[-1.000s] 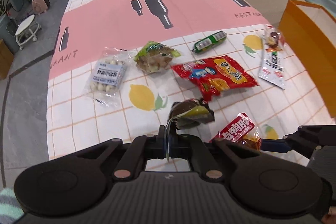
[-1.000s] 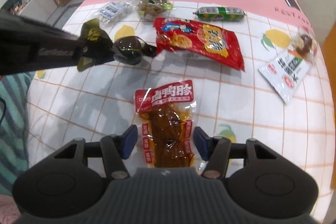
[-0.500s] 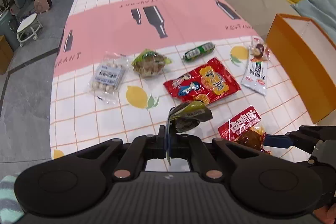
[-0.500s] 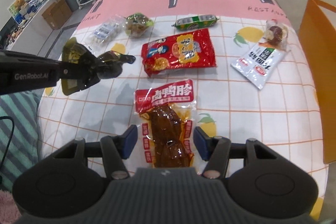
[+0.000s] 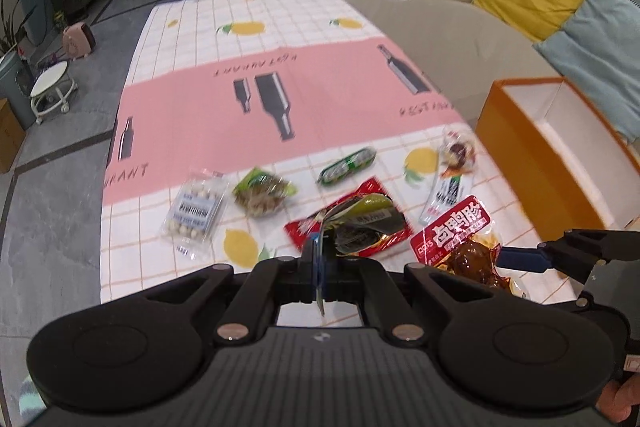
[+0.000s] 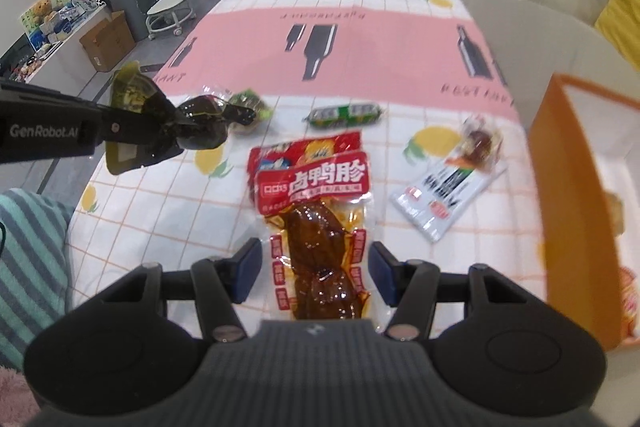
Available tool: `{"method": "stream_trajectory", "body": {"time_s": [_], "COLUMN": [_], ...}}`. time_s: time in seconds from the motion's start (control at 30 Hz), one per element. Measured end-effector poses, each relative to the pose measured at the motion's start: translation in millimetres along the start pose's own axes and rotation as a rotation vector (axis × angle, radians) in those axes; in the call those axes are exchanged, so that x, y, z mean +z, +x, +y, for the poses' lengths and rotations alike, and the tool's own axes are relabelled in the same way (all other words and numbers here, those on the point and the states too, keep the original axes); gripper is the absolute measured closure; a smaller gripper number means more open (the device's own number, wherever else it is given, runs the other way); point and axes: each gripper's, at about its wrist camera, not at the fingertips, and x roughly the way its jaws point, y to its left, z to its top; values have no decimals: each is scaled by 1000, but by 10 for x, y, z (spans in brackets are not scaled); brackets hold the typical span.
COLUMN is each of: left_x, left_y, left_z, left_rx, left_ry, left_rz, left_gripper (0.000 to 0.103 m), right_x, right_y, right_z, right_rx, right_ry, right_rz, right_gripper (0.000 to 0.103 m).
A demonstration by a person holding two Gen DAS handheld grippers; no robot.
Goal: Organize snacks
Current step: 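Lift the pouch with left tool while right tool carries gizzard pack toward orange box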
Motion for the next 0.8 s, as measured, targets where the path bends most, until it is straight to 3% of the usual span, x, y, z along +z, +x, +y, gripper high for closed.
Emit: {"method": "stream_trajectory", "body": {"time_s": [0.37, 0.8], "left_x": [433, 821], "left_y": [-125, 72], "left_z": [-549, -1503], "left_rx": [-94, -220], "left_ry": [29, 69], "left_rz": [-51, -18], "left_gripper": [102, 102], "right_x": [332, 428], "right_y": [-414, -679], "right_z": [-596, -1462], "right_rx": [-79, -211], "right_ry": [-52, -75], "right_rz": [-31, 23], "right_gripper": [47, 47]}}
